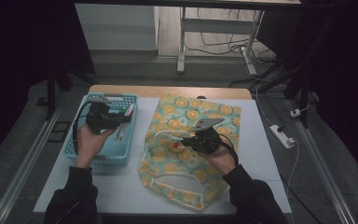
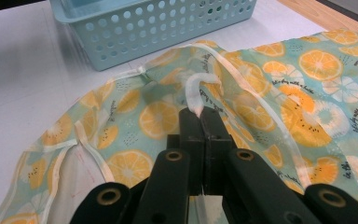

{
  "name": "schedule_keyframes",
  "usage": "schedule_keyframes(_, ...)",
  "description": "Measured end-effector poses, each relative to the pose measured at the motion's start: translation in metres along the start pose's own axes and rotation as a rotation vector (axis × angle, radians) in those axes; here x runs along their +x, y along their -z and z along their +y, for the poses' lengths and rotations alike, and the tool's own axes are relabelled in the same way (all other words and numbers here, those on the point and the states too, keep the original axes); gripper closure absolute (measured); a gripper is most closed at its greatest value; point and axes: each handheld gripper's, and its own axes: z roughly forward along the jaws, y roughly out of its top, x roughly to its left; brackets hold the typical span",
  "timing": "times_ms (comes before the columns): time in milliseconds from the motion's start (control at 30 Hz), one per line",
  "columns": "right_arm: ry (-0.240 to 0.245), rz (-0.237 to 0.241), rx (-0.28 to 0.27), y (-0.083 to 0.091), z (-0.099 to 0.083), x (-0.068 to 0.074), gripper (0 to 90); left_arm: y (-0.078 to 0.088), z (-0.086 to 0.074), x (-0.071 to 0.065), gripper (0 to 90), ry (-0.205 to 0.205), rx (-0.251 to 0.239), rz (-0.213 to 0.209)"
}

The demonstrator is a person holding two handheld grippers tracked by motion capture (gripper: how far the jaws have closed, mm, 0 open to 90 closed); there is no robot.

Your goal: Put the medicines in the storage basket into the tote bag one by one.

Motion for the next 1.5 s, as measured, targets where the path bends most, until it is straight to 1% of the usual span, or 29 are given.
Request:
schedule_keyframes(333, -0.001, 0.000, -0.002, 0.001, 0.000, 0.000, 89.9, -0.002, 0.011, -0.027, 71.0, -0.068, -0.031, -0.075)
schedule_keyframes(367, 0.000, -0.001, -0.003, 0.001, 0.000, 0.000, 89.9, -0.002, 0.011, -0.027, 71.0, -0.068, -0.031, -0.075)
schedule_keyframes(400, 0.000, -0.003, -0.005, 0.001, 0.000, 0.000, 89.9, -0.003, 0.012, -0.032, 71.0, -0.078, -0.030, -0.089)
schedule_keyframes(467, -0.002, -0.003, -0.006, 0.001, 0.000, 0.000, 89.9, -0.005, 0.014, -0.037, 71.0, -0.094, -0.022, -0.105)
schedule_keyframes(567, -0.005, -0.004, -0.007, 0.001, 0.000, -0.001, 89.9, -0.006, 0.017, -0.046, 71.0, -0.117, -0.018, -0.114)
schedule_keyframes(733, -0.001, -0.005, -0.007, 0.001, 0.000, 0.000, 89.9, -0.009, 0.019, -0.056, 71.0, -0.140, -0.013, -0.138)
schedule_keyframes(900, -0.004, -0.009, -0.013, 0.002, 0.001, -0.001, 90.0, -0.017, 0.021, -0.069, 71.0, -0.171, 0.017, -0.170)
schedule_keyframes(933, -0.004, -0.009, -0.013, 0.002, 0.001, -0.001, 90.0, -0.017, 0.021, -0.069, 71.0, -0.171, 0.017, -0.170)
schedule_keyframes(967, -0.003, -0.011, -0.017, 0.003, 0.001, -0.001, 90.0, -0.020, 0.021, -0.075, 71.0, -0.186, 0.032, -0.186)
schedule_keyframes(1000, -0.004, -0.014, -0.018, 0.003, 0.001, -0.001, 90.0, -0.020, 0.021, -0.075, 71.0, -0.186, 0.032, -0.186)
schedule_keyframes(1033, -0.004, -0.014, -0.018, 0.003, 0.001, -0.001, 90.0, -0.022, 0.021, -0.078, 71.0, -0.192, 0.040, -0.197)
schedule_keyframes(1067, -0.006, -0.015, -0.021, 0.004, 0.001, -0.002, 90.0, -0.025, 0.021, -0.083, 71.0, -0.205, 0.053, -0.214)
schedule_keyframes(1167, -0.009, -0.019, -0.026, 0.005, 0.001, -0.003, 90.0, -0.032, 0.021, -0.093, 71.0, -0.233, 0.084, -0.241)
schedule_keyframes(1333, -0.012, -0.029, -0.037, 0.008, 0.001, -0.005, 90.0, -0.044, 0.018, -0.106, 71.0, -0.258, 0.133, -0.294)
schedule_keyframes(1367, -0.014, -0.032, -0.040, 0.008, 0.001, -0.005, 90.0, -0.044, 0.018, -0.106, 71.0, -0.258, 0.133, -0.294)
schedule_keyframes(1433, -0.015, -0.036, -0.047, 0.010, 0.001, -0.005, 90.0, -0.053, 0.016, -0.113, 71.0, -0.277, 0.170, -0.322)
schedule_keyframes(1500, -0.014, -0.039, -0.050, 0.011, 0.002, -0.006, 90.0, -0.060, 0.014, -0.118, 71.0, -0.286, 0.195, -0.337)
